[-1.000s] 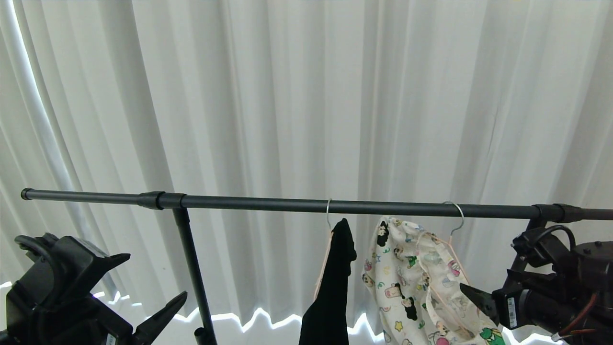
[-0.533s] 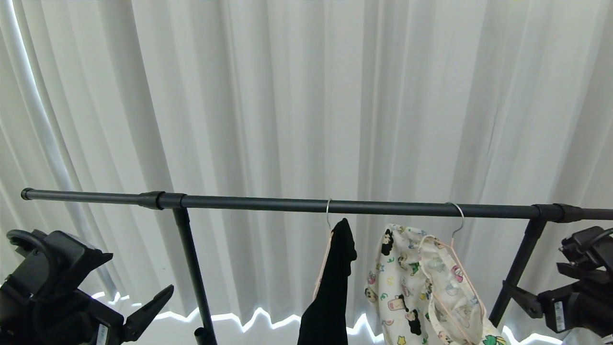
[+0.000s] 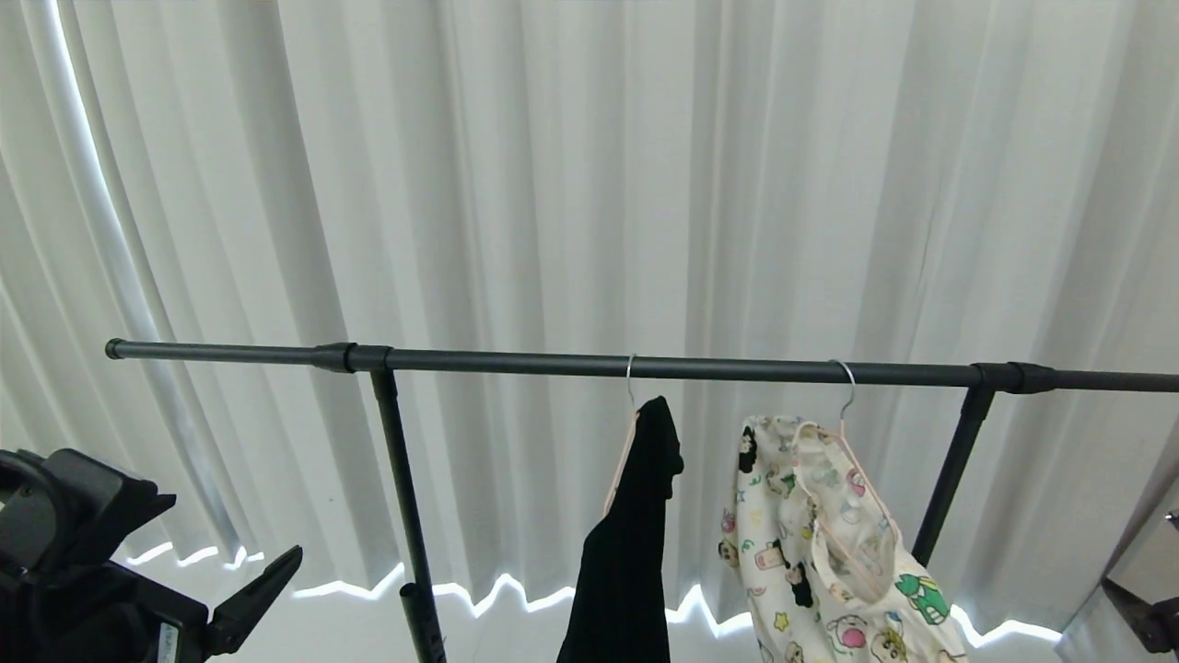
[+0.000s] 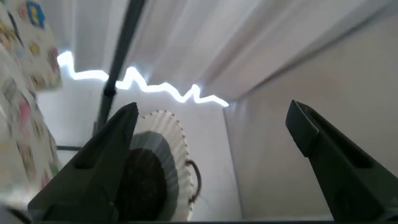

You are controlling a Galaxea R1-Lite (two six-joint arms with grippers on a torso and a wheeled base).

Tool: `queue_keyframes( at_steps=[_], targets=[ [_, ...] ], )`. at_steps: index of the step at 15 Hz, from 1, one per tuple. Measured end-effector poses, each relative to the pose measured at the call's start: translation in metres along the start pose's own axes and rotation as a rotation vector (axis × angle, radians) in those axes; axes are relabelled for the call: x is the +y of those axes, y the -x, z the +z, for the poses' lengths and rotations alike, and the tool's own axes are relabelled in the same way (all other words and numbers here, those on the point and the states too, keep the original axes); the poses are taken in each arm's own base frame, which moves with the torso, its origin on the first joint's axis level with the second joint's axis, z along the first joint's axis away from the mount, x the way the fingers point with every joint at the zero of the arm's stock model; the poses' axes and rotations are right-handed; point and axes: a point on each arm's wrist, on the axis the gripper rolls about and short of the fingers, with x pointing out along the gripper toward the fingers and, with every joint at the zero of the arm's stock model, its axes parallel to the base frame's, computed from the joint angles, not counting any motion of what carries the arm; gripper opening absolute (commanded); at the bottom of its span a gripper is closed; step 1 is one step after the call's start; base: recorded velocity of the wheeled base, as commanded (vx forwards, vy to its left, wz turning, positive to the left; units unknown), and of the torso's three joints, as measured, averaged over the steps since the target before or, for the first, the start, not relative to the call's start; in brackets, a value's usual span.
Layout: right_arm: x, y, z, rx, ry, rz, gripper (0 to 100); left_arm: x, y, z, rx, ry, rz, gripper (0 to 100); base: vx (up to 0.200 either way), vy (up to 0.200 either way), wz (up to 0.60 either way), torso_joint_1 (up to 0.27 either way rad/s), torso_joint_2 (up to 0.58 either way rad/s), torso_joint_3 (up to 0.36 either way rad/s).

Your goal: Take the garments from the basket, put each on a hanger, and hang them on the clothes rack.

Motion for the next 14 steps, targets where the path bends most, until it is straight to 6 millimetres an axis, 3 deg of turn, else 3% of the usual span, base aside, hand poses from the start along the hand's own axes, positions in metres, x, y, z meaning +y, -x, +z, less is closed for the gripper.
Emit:
queue_keyframes(
  at_steps=[7,14],
  targets=[
    [-0.007,0.023,-0.034,0.027,-0.052,-0.156,100,-0.006,0.027,-0.042,0.033,0.049,0.118,100,-0.200,0.000,0.00,0.004,0.00,-0.001],
    [0.008,0.070,-0.078,-0.096,-0.119,-0.238,100,-0.027,0.067,-0.083,0.012,0.071,0.195,100,0.000,0.000,0.00,0.000,0.00,0.000]
  ],
)
